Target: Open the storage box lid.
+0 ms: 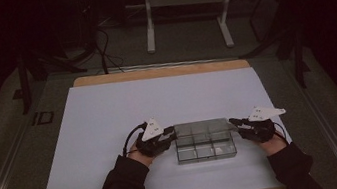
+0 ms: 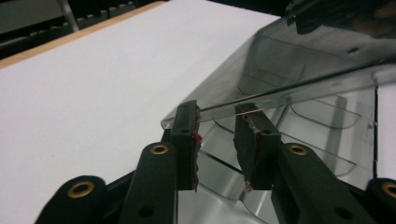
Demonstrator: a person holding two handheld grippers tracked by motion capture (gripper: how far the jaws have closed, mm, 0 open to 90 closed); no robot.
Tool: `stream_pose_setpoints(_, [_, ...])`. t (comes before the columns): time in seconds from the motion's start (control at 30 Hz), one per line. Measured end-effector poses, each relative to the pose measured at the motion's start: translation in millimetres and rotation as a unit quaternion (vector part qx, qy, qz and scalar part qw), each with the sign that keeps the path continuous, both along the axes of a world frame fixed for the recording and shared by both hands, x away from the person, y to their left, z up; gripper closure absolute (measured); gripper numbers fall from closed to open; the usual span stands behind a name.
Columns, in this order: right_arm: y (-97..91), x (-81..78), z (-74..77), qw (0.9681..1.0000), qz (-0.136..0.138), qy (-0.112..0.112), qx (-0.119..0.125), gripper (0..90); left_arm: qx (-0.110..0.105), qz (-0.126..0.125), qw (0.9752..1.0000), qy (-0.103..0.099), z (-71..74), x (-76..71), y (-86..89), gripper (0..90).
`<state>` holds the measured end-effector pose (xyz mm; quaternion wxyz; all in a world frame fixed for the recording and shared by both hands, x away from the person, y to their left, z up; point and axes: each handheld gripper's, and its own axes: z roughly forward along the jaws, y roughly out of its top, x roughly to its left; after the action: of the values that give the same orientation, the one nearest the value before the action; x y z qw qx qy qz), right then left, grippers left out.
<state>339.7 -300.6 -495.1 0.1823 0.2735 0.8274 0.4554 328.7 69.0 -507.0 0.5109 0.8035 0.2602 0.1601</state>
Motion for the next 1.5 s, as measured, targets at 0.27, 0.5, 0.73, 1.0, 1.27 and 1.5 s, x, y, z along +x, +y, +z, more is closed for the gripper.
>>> stream_pose_setpoints(0.27, [4.4, 7.4, 4.7, 0.9998, -0.015, -0.011, 0.006, 75.2, -0.013, 0.016, 0.9998, -0.006, 4.7, 5.6, -0.4, 75.9])
stream_pose_setpoints(0.5, [5.9, 11.8, 4.5, 0.9996, -0.023, -0.012, 0.011, 75.4, -0.019, 0.027, 0.9994, -0.006, 6.3, 11.2, -2.4, 75.9])
stream_pose_setpoints(0.73, [7.6, 17.9, 5.5, 0.9991, -0.037, -0.009, 0.019, 76.9, -0.030, 0.043, 0.9986, -0.007, 7.6, 17.6, -3.6, 78.0])
stream_pose_setpoints(1.0, [12.6, 23.8, 7.8, 0.9985, -0.052, -0.005, 0.018, 76.9, -0.033, 0.055, 0.9979, -0.008, 8.2, 23.7, -5.5, 80.6])
stream_pose_setpoints(1.27, [15.8, 29.1, 8.1, 0.9976, -0.065, -0.002, 0.025, 76.7, -0.039, 0.065, 0.9971, -0.005, 7.8, 31.3, -8.5, 81.0])
stream_pose_setpoints(1.5, [18.0, 33.6, 6.5, 0.9964, -0.079, 0.004, 0.030, 76.1, -0.045, 0.071, 0.9964, 0.003, 6.2, 39.0, -9.0, 80.9])
